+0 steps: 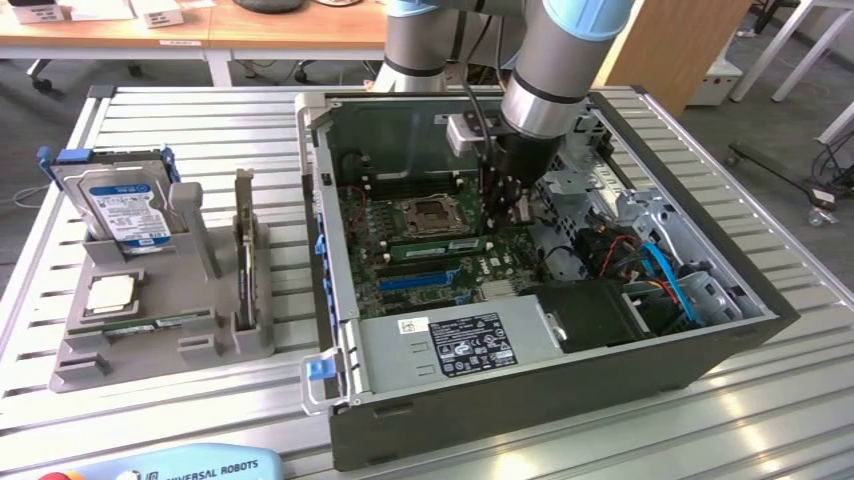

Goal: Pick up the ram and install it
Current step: 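Press down the ram until it locks into place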

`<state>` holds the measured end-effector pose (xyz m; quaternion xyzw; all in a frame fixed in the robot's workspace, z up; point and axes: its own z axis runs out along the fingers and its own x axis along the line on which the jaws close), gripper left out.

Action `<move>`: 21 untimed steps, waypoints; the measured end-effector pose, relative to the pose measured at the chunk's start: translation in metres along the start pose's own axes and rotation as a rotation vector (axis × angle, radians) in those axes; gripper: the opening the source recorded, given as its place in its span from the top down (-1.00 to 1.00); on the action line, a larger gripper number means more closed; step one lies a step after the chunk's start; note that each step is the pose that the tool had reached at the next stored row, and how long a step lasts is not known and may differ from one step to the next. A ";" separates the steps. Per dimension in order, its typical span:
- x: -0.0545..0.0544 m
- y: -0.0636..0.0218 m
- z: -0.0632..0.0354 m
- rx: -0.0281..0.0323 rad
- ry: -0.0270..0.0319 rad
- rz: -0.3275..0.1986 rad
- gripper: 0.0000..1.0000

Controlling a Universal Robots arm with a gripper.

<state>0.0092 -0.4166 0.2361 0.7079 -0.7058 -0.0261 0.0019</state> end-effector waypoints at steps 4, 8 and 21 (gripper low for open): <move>0.000 -0.0001 0.0027 0.0013 0.0002 0.000 0.80; 0.000 -0.0001 0.0039 0.0035 0.0004 0.000 0.80; 0.000 -0.0004 0.0093 0.0083 -0.0001 0.000 0.80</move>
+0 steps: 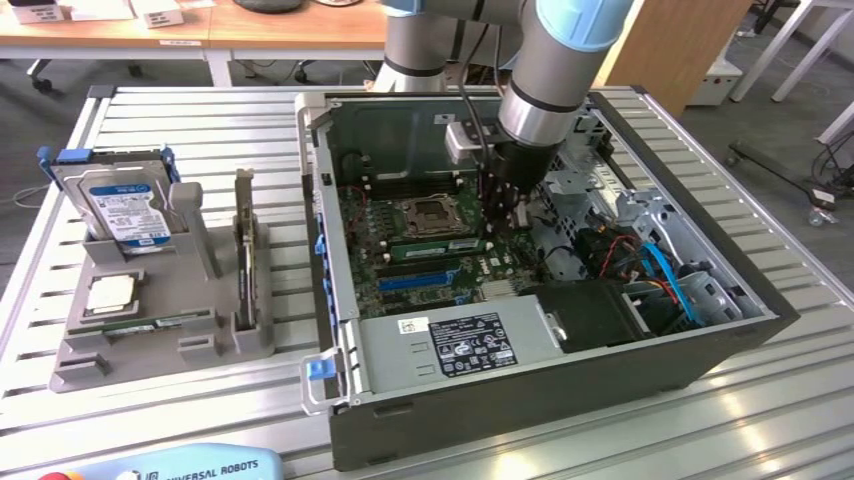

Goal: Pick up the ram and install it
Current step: 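Press down the ram until it locks into place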

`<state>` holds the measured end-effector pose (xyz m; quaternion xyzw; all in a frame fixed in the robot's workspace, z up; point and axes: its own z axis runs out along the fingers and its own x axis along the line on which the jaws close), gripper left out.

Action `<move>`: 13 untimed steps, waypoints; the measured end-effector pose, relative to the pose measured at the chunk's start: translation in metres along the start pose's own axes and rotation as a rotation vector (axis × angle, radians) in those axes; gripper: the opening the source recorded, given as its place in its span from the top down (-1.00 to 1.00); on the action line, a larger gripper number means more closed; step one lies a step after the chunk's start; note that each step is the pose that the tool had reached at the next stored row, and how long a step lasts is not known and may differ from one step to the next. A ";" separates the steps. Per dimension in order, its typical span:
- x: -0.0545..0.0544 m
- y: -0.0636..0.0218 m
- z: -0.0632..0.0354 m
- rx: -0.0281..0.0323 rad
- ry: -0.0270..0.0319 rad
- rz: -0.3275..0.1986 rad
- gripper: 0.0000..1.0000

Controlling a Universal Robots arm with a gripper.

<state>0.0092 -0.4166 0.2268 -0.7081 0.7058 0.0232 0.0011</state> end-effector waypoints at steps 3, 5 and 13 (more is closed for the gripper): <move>0.000 0.0000 0.0010 0.0001 -0.0001 0.000 0.80; 0.000 0.0000 0.0017 0.0001 0.0001 0.000 0.80; 0.000 -0.0002 0.0036 0.0003 0.0002 0.000 0.80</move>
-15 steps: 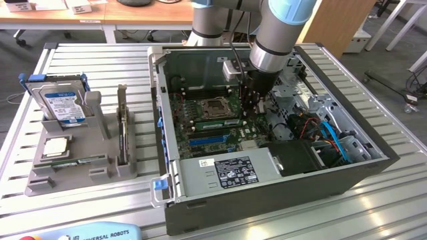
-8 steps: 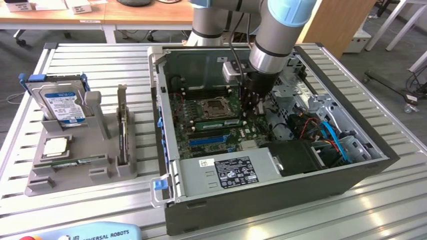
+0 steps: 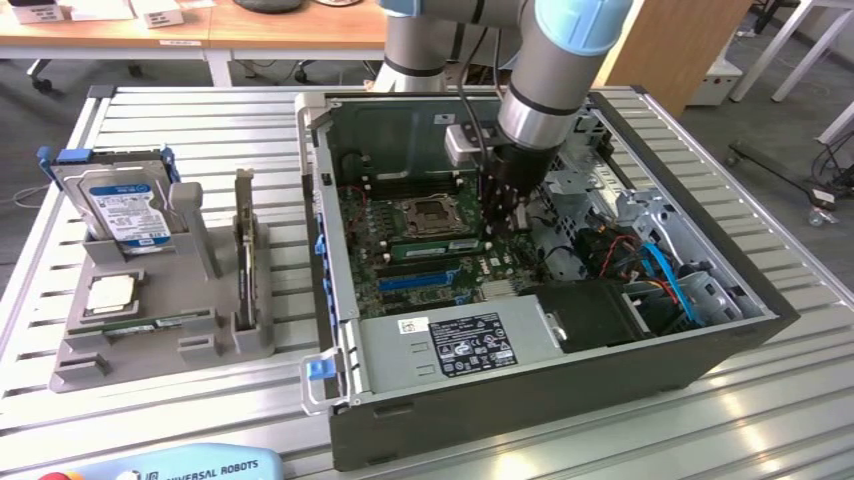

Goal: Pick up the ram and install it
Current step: 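Press down the ram until it locks into place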

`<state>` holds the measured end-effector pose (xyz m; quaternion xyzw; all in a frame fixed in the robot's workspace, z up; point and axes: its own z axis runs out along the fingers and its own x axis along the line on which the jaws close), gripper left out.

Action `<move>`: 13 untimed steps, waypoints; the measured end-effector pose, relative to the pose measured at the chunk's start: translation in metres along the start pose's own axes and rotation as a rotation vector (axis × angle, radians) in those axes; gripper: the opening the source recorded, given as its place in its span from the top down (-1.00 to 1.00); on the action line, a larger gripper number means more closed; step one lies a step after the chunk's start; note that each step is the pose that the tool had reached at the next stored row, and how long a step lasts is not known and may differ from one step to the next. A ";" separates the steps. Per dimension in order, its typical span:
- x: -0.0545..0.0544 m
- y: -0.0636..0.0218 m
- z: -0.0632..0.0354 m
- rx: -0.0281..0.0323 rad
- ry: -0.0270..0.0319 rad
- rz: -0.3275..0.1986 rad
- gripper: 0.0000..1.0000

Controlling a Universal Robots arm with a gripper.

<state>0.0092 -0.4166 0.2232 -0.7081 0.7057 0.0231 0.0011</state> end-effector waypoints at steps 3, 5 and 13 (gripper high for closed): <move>0.000 0.0000 0.0005 -0.0003 0.0001 0.000 0.80; 0.000 0.0000 0.0011 -0.0001 -0.0002 0.000 0.80; 0.000 0.0000 0.0018 -0.0003 -0.0004 0.000 0.80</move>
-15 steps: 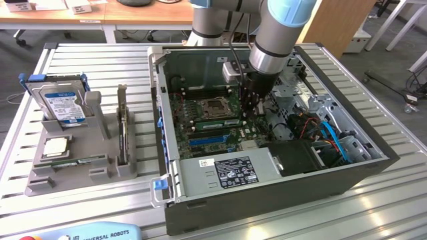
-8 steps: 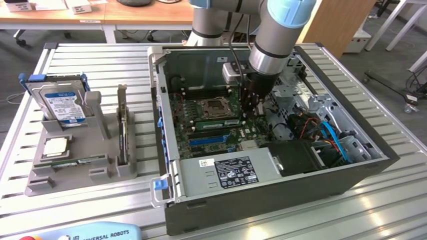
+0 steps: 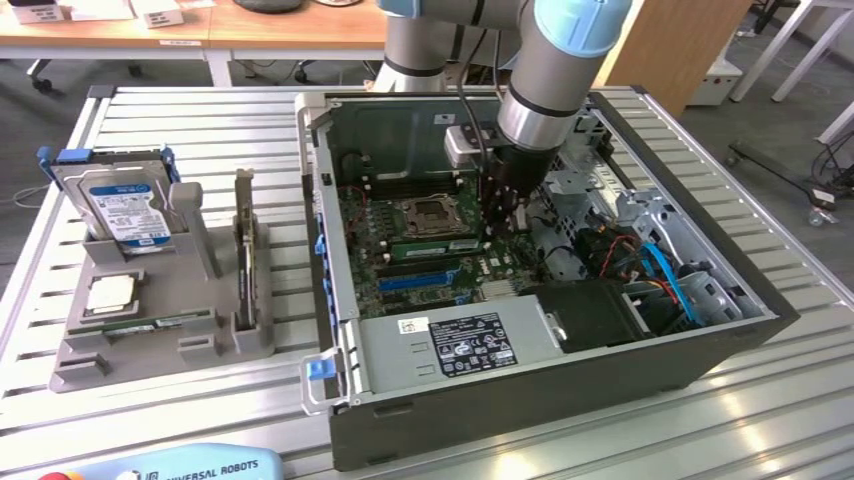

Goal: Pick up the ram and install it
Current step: 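Press down the ram until it locks into place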

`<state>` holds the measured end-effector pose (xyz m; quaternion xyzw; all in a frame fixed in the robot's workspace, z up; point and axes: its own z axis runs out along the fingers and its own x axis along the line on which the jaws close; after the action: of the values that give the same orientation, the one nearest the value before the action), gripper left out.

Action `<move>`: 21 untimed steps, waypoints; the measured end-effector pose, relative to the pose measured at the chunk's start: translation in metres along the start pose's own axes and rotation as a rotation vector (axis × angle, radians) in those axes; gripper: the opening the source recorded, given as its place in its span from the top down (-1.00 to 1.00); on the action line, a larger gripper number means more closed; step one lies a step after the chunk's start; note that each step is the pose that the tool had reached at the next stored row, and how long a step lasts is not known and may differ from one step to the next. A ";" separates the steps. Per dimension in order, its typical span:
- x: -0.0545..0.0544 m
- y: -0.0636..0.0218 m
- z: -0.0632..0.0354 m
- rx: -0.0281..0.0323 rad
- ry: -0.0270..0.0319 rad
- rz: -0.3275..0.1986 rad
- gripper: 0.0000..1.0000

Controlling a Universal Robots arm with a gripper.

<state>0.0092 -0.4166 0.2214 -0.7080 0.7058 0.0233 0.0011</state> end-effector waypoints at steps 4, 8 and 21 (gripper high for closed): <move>0.000 0.0000 -0.0072 -0.0008 0.0002 0.000 0.80; -0.001 0.0001 -0.0160 -0.0017 0.0001 0.000 0.80; -0.001 0.0220 -0.0161 -0.0006 0.0003 0.000 0.80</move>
<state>-0.0123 -0.4166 0.2382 -0.7081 0.7057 0.0234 0.0008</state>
